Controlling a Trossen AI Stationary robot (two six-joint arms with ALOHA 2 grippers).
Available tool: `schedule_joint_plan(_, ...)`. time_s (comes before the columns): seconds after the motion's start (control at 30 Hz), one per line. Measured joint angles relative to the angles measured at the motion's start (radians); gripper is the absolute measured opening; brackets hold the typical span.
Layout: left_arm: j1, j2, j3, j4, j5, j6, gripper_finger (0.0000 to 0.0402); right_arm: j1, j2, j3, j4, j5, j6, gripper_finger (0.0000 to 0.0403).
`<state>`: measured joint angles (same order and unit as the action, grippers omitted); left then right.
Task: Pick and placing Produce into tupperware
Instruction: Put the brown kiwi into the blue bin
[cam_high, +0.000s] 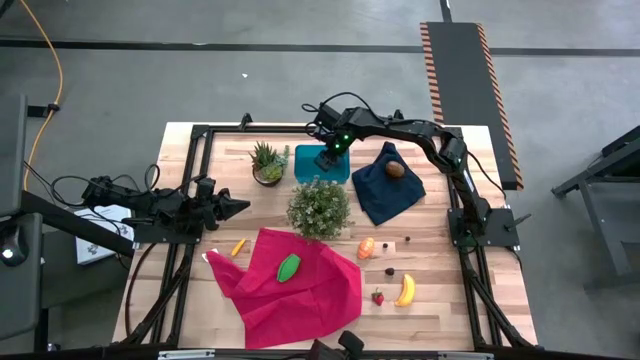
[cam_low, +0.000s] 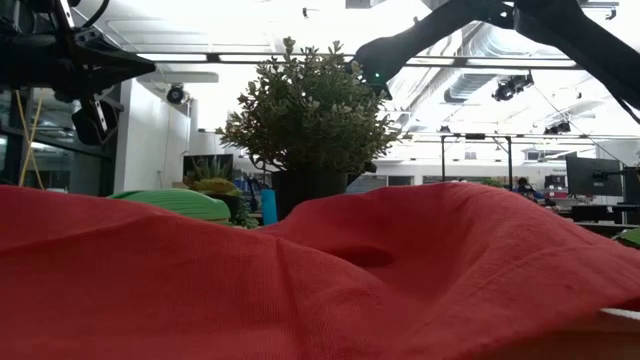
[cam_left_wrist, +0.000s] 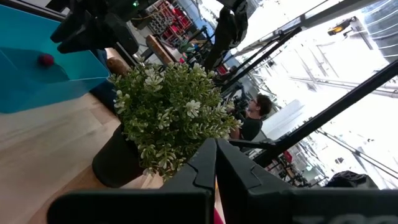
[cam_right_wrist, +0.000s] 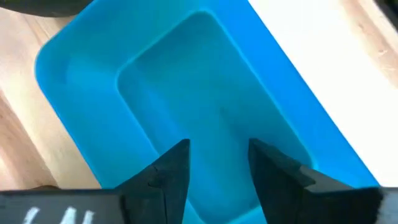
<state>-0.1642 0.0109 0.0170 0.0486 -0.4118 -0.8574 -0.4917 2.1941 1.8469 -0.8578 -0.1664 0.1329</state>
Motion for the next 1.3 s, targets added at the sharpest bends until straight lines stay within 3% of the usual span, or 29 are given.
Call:
schedule_joint_plan(0.3,0.0,0.0,0.0,0.0,0.0,0.0,0.0001,-0.015,0.0,0.142,-0.107,-0.002,-0.001,0.014)
schedule_joint_plan(0.7,0.0,0.0,0.0,0.0,0.001,-0.001,0.0001,-0.014,-0.002,0.412,-0.38,-0.011,-0.066,0.0139)
schedule_joint_plan(1.0,0.0,0.0,0.0,0.0,0.001,-0.003,0.0001,-0.019,-0.002,0.437,-0.574,-0.004,-0.14,0.0139)
schedule_joint_plan(1.3,0.0,0.0,0.0,0.001,0.014,-0.014,0.0001,-0.019,-0.039,0.429,-0.66,-0.074,-0.198,0.0139)
